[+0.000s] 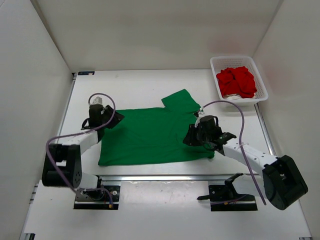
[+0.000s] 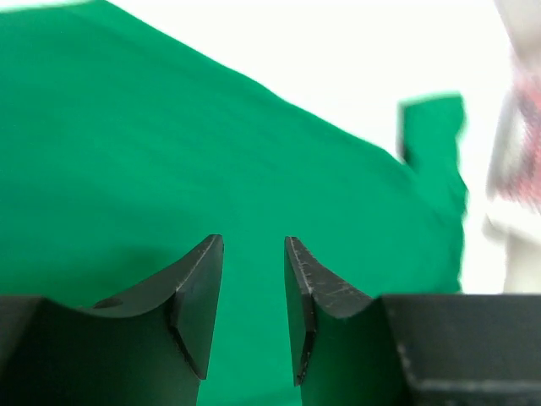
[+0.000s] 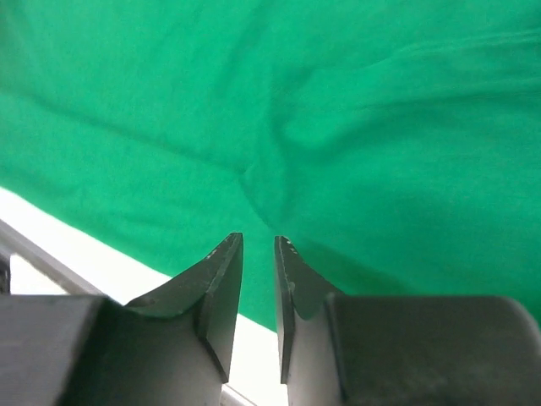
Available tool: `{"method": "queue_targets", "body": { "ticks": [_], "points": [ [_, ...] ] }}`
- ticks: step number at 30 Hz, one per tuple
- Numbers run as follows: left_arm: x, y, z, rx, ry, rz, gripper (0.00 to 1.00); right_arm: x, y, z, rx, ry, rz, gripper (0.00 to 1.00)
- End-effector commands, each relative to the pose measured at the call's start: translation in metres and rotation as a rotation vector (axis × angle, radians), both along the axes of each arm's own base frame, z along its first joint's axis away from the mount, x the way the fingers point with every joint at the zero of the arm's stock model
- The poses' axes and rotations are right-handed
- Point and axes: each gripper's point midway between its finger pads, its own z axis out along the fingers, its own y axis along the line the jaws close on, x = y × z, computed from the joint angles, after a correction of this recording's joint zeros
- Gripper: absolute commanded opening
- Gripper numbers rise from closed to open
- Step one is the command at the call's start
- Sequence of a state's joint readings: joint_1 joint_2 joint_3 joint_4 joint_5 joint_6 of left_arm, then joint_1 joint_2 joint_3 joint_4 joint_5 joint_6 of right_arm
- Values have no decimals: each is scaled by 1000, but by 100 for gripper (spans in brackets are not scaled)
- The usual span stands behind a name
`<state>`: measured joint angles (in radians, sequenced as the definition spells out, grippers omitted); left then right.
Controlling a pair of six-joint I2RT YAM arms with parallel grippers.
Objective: Fold and stack the t-shirts
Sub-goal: Grap the side of the flattened tshirt furthest away from the robot with both arms
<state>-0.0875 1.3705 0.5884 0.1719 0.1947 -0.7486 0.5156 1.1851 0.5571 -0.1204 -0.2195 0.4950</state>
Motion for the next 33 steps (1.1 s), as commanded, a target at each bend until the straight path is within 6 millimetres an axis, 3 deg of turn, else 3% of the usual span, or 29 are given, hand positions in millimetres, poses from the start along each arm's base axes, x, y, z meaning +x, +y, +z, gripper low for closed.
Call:
{"method": "queue_targets", "body": {
  "ticks": [1, 2, 4, 7, 10, 15, 20, 22, 24, 25, 28, 32, 33],
  "points": [
    [30, 58, -6, 49, 32, 183, 47, -6, 19, 1, 38, -21, 88, 20],
    [34, 68, -18, 62, 67, 203, 47, -9, 22, 1, 45, -23, 104, 20],
    [55, 95, -13, 86, 70, 257, 48, -16, 22, -8, 53, -5, 113, 20],
    [66, 133, -19, 180, 105, 345, 52, -24, 26, -11, 78, -7, 133, 20],
    [71, 152, -27, 228, 148, 365, 53, -30, 26, -15, 92, -8, 141, 21],
    [70, 136, -53, 257, 248, 271, 53, -22, 24, -10, 101, -24, 138, 21],
    [70, 120, -61, 228, 264, 204, 53, -14, 29, 3, 105, -61, 154, 21],
    [71, 107, -64, 222, 278, 161, 49, -11, 31, 4, 108, -62, 153, 21],
    [73, 98, -61, 195, 259, 138, 30, -10, 32, 4, 110, -65, 151, 22],
    [76, 95, -52, 177, 230, 135, 18, -10, 32, 3, 107, -65, 153, 21],
    [89, 90, -13, 147, 107, 157, 7, -11, 35, -2, 107, -46, 157, 21],
    [92, 97, 44, 207, -28, 219, 5, -12, 37, -6, 111, -34, 158, 21],
    [94, 104, 52, 212, -65, 250, 12, -13, 35, -11, 104, -25, 158, 20]
  ]
}}
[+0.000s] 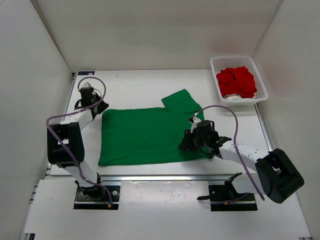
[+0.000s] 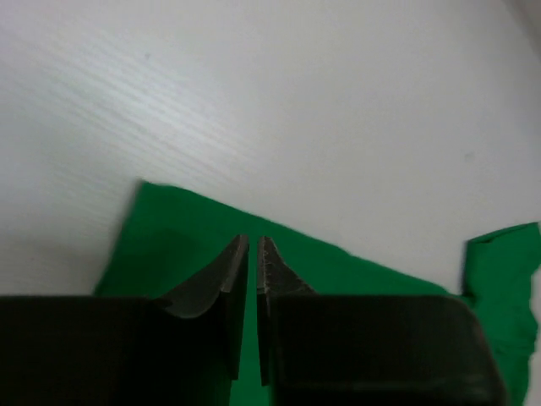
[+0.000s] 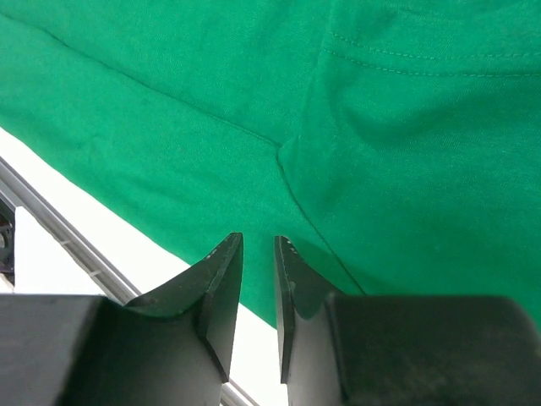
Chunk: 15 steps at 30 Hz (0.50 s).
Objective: Fold and stack the t-shirts
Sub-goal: Grap the side of the flattened tshirt furthest away from the robot with both arms
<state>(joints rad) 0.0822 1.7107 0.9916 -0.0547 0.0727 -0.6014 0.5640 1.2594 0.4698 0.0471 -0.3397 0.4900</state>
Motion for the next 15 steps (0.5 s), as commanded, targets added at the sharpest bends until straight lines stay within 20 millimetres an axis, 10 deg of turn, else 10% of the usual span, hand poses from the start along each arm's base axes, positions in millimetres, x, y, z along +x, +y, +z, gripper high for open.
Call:
{"method": "queue_targets", "body": {
  "ticks": [1, 4, 15],
  "points": [
    [12, 13, 81, 51, -236, 60, 25, 11, 12, 16, 41, -60, 21, 20],
    [8, 27, 76, 63, -217, 88, 47, 13, 12, 15, 39, -58, 21, 19],
    [14, 35, 5, 110, 8, 58, 45, 19, 15, 23, 44, -72, 14, 19]
  ]
}}
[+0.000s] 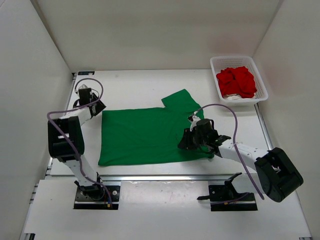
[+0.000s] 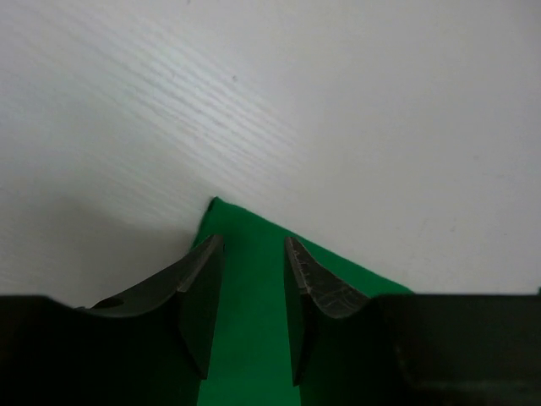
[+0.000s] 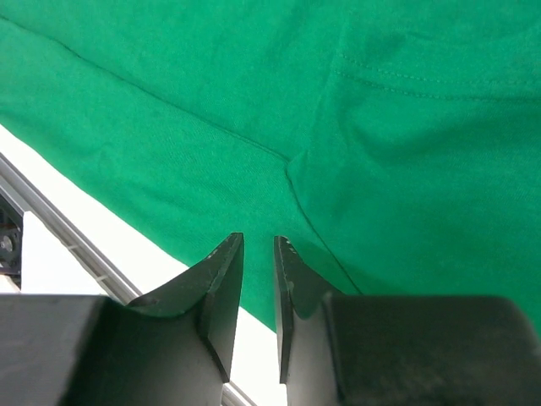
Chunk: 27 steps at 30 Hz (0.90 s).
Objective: Fold and stack the t-shirts
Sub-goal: Grap the side of the flattened tshirt furthest away from the robot with both arms
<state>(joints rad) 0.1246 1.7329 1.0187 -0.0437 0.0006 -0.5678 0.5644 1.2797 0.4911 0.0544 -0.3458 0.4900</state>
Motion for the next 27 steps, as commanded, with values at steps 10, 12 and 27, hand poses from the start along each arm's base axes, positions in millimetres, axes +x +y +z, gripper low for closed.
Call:
{"method": "queue_targets", "body": {
  "ticks": [10, 12, 27],
  "points": [
    [19, 7, -29, 93, 174, -44, 45, 18, 10, 18, 35, -53, -5, 19],
    [18, 6, -33, 89, 187, -59, 44, 17, 11, 18, 36, -52, -1, 19],
    [19, 4, -32, 154, 223, -105, 39, 34, 17, 39, 69, -101, -8, 20]
  ]
}}
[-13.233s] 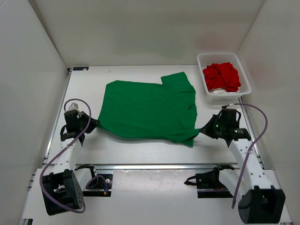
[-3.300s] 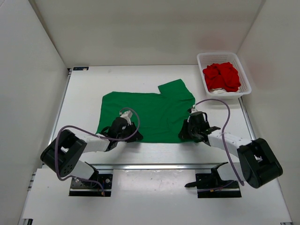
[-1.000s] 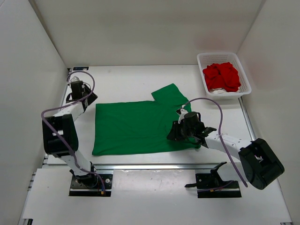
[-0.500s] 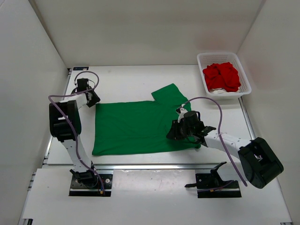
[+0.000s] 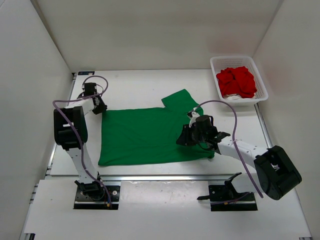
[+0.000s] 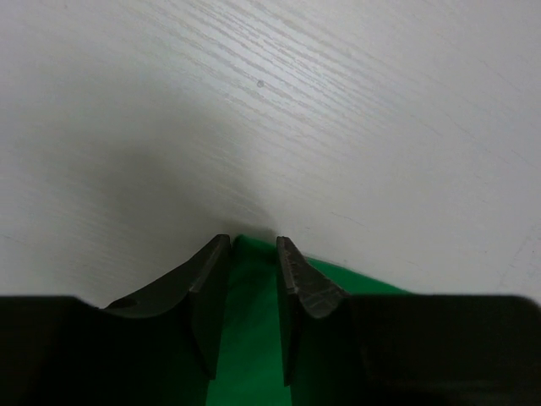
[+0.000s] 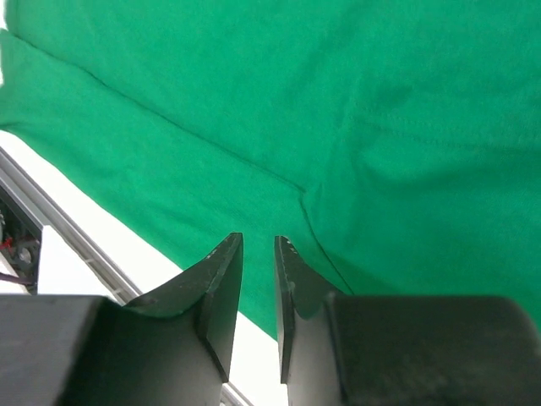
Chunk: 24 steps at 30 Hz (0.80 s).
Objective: Fold and stack the t-shirts
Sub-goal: Grap the side of the flattened tshirt furthest away from the robot with both arms
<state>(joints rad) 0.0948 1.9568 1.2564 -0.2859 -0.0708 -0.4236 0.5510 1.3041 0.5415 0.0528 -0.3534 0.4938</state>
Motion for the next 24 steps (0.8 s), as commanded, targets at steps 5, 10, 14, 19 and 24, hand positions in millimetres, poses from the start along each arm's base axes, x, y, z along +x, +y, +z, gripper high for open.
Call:
{"method": "queue_targets", "body": {
  "ticks": [5, 10, 14, 19, 24],
  "points": [
    [15, -2, 18, 25, -39, -33, 20, 43, 17, 56, 92, -146, -21, 21],
    [25, -20, 25, 14, -66, -77, 4, 99, -1, 56, 104, -158, -133, 22],
    [40, -27, 38, -8, -107, -93, 0, 163, -36, 41, 10, -166, -269, 22],
    [64, -33, 63, -53, -166, -108, 0, 232, -82, 31, -64, -152, -391, 28],
    [78, -46, 91, -88, -236, -137, 0, 277, -99, 22, -132, -164, -425, 38]
  ]
}}
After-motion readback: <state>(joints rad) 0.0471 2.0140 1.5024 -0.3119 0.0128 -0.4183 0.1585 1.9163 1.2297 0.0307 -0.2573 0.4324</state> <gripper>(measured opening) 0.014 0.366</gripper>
